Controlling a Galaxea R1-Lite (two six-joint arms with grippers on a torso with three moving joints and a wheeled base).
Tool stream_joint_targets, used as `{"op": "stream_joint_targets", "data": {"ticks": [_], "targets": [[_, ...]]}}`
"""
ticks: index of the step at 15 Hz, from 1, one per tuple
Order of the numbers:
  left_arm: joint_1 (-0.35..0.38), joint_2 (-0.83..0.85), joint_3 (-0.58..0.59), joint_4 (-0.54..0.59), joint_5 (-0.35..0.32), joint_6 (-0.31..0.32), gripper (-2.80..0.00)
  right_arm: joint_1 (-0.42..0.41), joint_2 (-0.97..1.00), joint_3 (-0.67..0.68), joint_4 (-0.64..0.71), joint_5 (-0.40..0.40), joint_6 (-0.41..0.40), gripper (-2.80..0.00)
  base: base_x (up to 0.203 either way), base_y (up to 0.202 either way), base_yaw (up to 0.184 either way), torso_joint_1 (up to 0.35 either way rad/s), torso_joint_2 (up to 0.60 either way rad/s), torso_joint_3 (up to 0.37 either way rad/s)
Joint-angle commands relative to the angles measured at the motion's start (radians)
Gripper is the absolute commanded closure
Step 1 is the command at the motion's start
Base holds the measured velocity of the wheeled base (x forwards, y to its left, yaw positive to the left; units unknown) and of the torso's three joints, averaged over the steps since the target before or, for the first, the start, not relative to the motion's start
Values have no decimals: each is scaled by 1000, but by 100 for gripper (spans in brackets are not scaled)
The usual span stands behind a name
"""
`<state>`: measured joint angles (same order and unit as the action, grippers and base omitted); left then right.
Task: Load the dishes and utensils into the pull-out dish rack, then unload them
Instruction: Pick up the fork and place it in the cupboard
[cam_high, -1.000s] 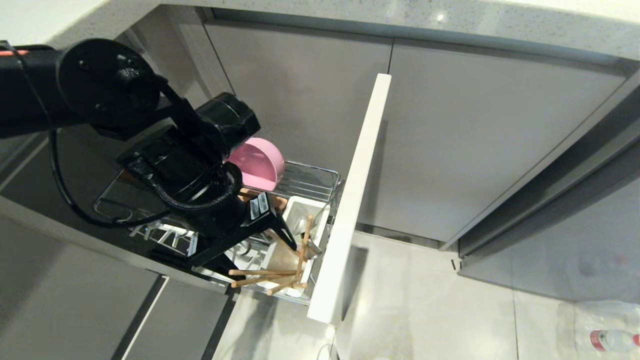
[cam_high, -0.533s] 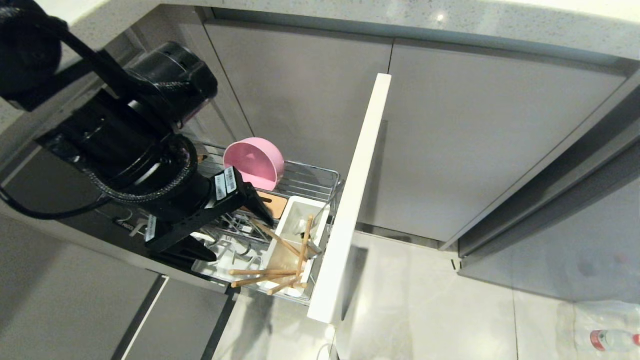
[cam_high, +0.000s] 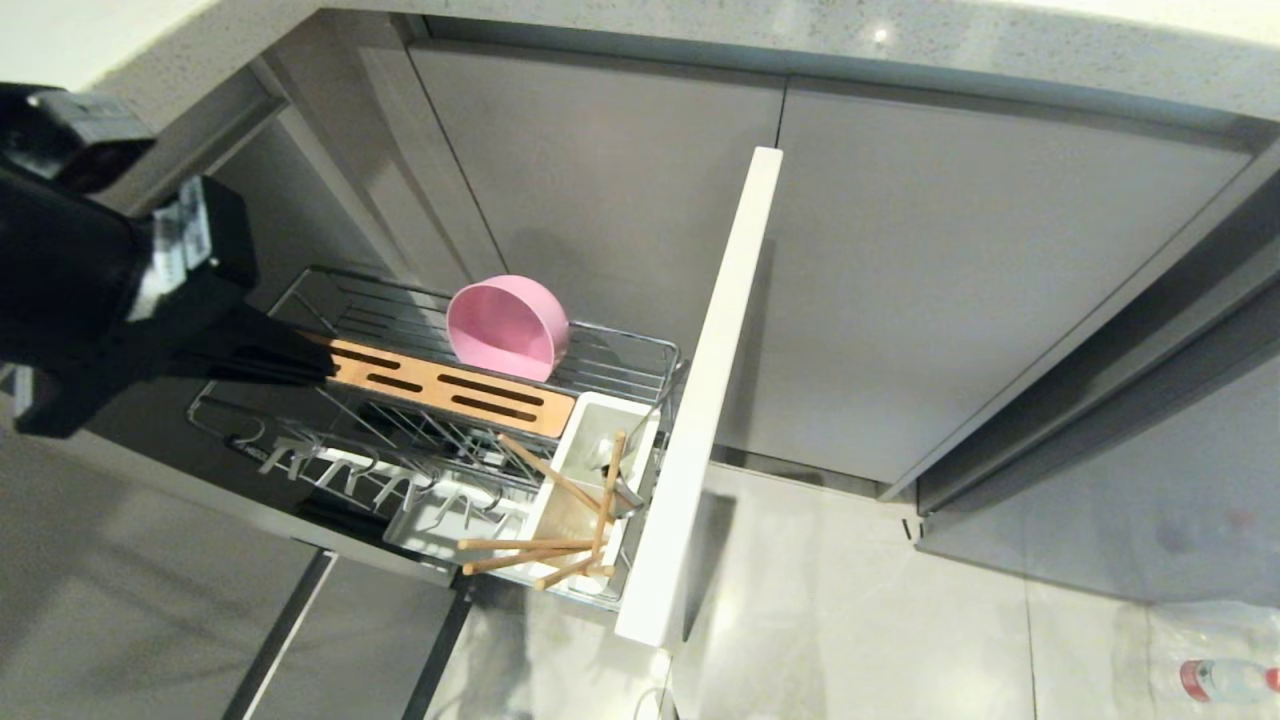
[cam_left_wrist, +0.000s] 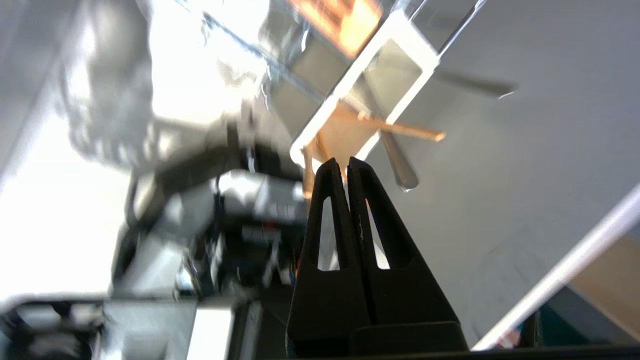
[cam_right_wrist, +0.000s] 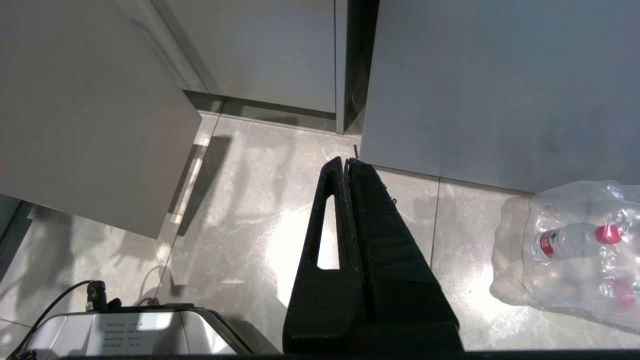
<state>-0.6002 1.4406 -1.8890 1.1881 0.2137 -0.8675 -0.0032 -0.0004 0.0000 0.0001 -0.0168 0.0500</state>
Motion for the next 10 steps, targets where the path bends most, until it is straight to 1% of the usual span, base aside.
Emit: {"op": "stream_joint_targets", "data": {"ticks": [1,2,3,5,7,8,10], "targets": [[5,-95,-19,4,35,24,0,0,0,2,1,0,1,0,0,0,0,0,0,0],[22,-131,-35,2,60,65,0,0,0,2,0,0,1,0,0,0,0,0,0,0],[68,-166,-44,-2,76,125,0,0,0,2,0,0,1,0,0,0,0,0,0,0],[212,-225,-50,-10,81,273,0,0,0,2,1,0,1,0,0,0,0,0,0,0],[356,-292,-52,-37,62,432,0,0,0,2,0,0,1,0,0,0,0,0,0,0],[419,-318,-53,-44,46,505,0,0,0,2,1,0,1,0,0,0,0,0,0,0],[570,-369,-54,-52,-1,644,0,0,0,2,0,0,1,0,0,0,0,0,0,0]]}}
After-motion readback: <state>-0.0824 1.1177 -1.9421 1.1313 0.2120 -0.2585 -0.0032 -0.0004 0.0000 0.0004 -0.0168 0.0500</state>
